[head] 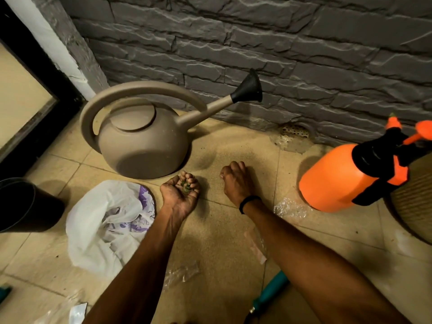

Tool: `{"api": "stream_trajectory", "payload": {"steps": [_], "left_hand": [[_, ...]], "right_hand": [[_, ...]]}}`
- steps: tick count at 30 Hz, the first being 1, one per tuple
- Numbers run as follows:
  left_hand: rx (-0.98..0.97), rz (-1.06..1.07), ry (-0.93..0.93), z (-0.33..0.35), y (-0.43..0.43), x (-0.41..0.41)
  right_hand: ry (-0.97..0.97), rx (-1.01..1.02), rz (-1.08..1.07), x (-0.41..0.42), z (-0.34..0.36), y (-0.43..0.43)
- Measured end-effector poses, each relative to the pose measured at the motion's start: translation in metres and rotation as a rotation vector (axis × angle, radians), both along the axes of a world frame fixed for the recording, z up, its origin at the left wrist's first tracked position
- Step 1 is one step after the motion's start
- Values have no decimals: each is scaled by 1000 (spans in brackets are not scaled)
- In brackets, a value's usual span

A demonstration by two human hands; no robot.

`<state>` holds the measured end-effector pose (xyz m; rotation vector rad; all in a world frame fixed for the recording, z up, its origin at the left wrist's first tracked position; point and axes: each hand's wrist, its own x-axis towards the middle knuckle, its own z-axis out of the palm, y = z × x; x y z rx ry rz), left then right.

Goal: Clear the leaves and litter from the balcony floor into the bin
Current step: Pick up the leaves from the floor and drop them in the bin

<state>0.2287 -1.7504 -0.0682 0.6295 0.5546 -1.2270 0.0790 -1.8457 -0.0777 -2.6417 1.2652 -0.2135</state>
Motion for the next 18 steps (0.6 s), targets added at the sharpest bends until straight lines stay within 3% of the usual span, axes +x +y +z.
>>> {"api": "stream_trajectory", "payload": {"steps": [3,6,11,18], "left_hand": [[17,8,2,1,-2,-4],[48,13,-1,4,-5,-7],[88,23,-23,8,-14,-11],[52,-112,-189,11,-10,-16]], "right_hand": [[16,54,-98,4,7,-11],[-171,163,-149,8,18,-16],[-433,161,-62,29,47,14],[-392,57,-20,46,44,67]]}}
